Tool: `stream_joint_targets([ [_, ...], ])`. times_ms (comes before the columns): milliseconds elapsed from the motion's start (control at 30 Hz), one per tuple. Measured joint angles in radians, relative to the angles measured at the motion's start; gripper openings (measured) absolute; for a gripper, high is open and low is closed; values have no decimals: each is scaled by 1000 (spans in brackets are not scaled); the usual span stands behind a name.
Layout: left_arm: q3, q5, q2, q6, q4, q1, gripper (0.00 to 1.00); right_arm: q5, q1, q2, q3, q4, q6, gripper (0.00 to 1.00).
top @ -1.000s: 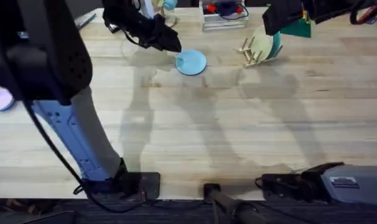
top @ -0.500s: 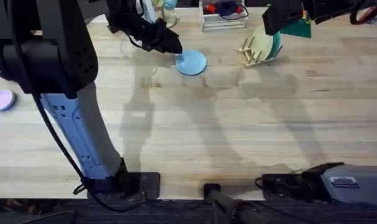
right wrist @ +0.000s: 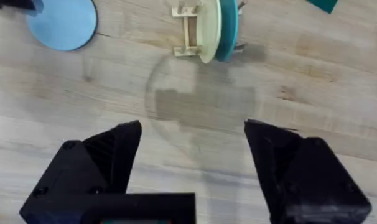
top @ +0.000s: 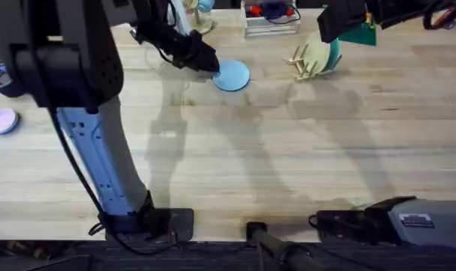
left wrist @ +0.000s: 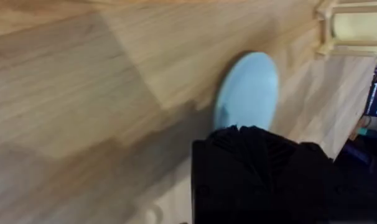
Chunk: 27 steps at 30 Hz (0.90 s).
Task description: Pick up the plates from the table one by one and place each into a slot on the dish rack.
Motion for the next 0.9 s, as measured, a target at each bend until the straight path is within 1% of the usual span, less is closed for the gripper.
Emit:
stream_joint_targets([
  [100,1,21,38,-5,7,3,40,0,0,0,0,0,0,995],
  [200,5,44,50,-9,6,8,40,0,0,0,0,0,0,995],
  [500,19,62,69,-11,2,11,40,-9,0,0,0,1,0,995],
  [700,19,62,69,-11,0,11,42,-105,0,6,0,53,3,995],
  [900,19,62,69,-11,0,11,41,-217,0,82,8,125,69,995],
])
